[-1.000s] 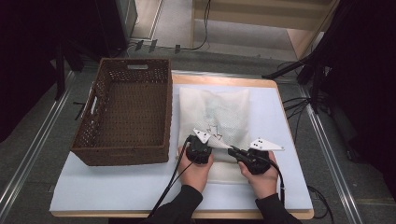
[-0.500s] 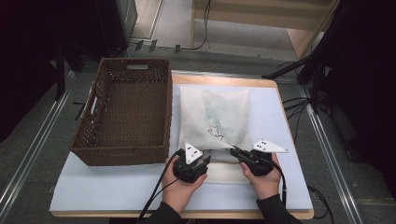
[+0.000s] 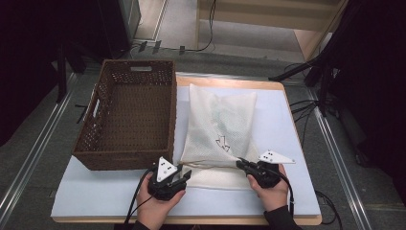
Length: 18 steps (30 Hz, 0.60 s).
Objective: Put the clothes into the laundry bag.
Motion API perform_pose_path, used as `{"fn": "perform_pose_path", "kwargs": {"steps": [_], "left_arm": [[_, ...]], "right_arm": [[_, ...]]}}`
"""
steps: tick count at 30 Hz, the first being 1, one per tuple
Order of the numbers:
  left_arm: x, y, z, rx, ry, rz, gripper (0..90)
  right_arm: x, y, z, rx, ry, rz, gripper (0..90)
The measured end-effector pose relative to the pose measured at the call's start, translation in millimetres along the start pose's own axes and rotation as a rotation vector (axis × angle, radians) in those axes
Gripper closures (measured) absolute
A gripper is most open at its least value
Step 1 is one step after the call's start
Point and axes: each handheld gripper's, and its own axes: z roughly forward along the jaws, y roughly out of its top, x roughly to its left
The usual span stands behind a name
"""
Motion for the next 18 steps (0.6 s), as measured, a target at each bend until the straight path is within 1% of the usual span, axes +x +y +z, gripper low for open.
{"fn": "perform_pose_path", "kwargs": {"steps": [1,2,3,4,5,6,7,8,9,10,11,12,14,16,18], "left_arm": [[2.1,-0.6,-1.3,0.002,0.004,-0.007,58.8],[5.3,-1.2,-2.8,0.003,-0.002,-0.013,57.9],[7.9,-1.7,-4.0,0.006,-0.002,-0.02,56.9],[10.2,-2.5,-5.1,0.009,-0.003,-0.024,56.0],[12.3,-3.4,-6.0,0.01,0.0,-0.026,55.7],[14.3,-4.4,-6.9,0.01,0.005,-0.033,55.6],[16.6,-5.4,-7.8,0.012,0.004,-0.041,55.4],[17.6,-5.8,-8.0,0.013,0.004,-0.044,55.2],[18.7,-6.1,-8.3,0.015,0.005,-0.046,55.0],[20.0,-6.1,-8.6,0.017,0.004,-0.046,54.7],[20.9,-5.9,-8.7,0.017,0.0,-0.052,54.4],[21.3,-5.6,-9.0,0.015,-0.004,-0.059,54.3],[21.4,-5.6,-10.2,-0.005,0.011,-0.064,54.1],[23.0,-5.6,-11.2,-0.009,0.009,-0.069,53.4],[24.7,-5.7,-12.2,-0.014,0.014,-0.074,53.0]], "right_arm": [[0.1,-2.1,1.4,0.008,-0.006,-0.006,83.7],[0.0,-3.6,2.3,0.013,-0.011,-0.006,83.3],[-0.8,-5.1,3.6,0.025,-0.029,-0.01,82.9],[-1.8,-6.2,5.1,0.037,-0.058,-0.011,81.8],[-3.1,-7.2,6.9,0.042,-0.068,-0.002,80.1],[-4.0,-8.2,9.0,0.048,-0.065,0.014,77.2],[-4.5,-7.9,10.8,0.067,-0.07,0.017,73.8],[-4.6,-7.1,11.8,0.073,-0.069,0.016,69.7],[-4.6,-6.8,12.0,0.07,-0.064,0.016,64.7],[-4.2,-6.4,12.3,0.069,-0.065,0.019,56.0],[-3.8,-5.9,12.3,0.069,-0.068,0.022,52.2],[-3.7,-5.4,11.6,0.06,-0.061,0.02,49.6],[-2.0,-3.6,6.9,0.025,-0.046,0.034,44.3],[1.4,-2.3,-0.1,-0.01,-0.047,0.041,41.8],[4.9,-1.2,-6.6,-0.038,-0.063,0.033,40.7]]}}
